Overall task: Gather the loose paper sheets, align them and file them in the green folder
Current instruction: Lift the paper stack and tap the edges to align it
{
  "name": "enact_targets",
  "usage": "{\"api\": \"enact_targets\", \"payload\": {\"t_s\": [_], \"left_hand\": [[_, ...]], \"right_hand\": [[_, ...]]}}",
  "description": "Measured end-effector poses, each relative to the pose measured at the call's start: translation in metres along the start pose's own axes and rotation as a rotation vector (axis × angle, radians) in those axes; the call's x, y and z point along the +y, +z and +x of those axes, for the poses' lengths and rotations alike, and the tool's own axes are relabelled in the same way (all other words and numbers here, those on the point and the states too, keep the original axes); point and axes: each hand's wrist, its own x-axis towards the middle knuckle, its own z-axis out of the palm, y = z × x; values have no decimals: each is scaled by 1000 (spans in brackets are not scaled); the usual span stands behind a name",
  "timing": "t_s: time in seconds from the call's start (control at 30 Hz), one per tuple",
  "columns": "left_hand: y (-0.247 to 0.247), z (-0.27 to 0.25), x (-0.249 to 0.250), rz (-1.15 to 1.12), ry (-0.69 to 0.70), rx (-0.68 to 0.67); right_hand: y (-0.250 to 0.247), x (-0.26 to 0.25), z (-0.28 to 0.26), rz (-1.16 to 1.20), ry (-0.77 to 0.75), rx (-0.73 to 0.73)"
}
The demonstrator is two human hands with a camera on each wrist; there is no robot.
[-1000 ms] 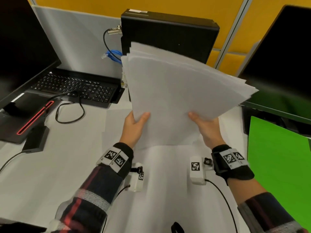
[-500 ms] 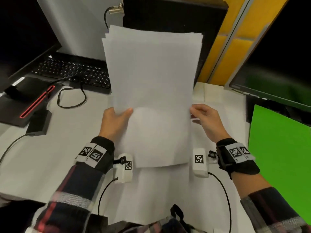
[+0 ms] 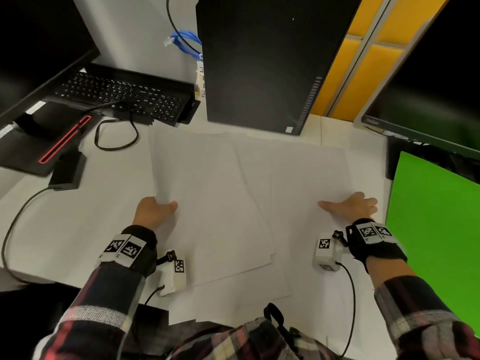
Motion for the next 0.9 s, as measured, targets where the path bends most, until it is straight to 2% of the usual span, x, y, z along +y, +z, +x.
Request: {"api": "enact_targets", "payload": {"t_s": [0.23, 0.33, 0.43, 0.57, 0.67, 0.77, 0.9], "left_hand": [[-4, 0, -9, -24, -43, -75], [-3, -1, -9, -24, 4, -99], [0, -3, -8, -26, 39, -149], [-6, 3, -10, -17, 72, -100], [-17, 11, -15, -70, 56, -120], [-26, 16, -20, -156, 18, -173], [-34, 20, -20, -225, -7, -227]], "right_hand": [[-7, 7, 11, 30, 27, -104], [-10, 7, 14, 17, -3, -166], [-7, 5, 9, 74, -6, -115], [-3, 8, 5, 55, 45, -32], [-5, 8, 5, 159, 54, -63], [-4, 11, 12, 282, -6, -186], [-1, 25, 31, 378, -54, -201]]}}
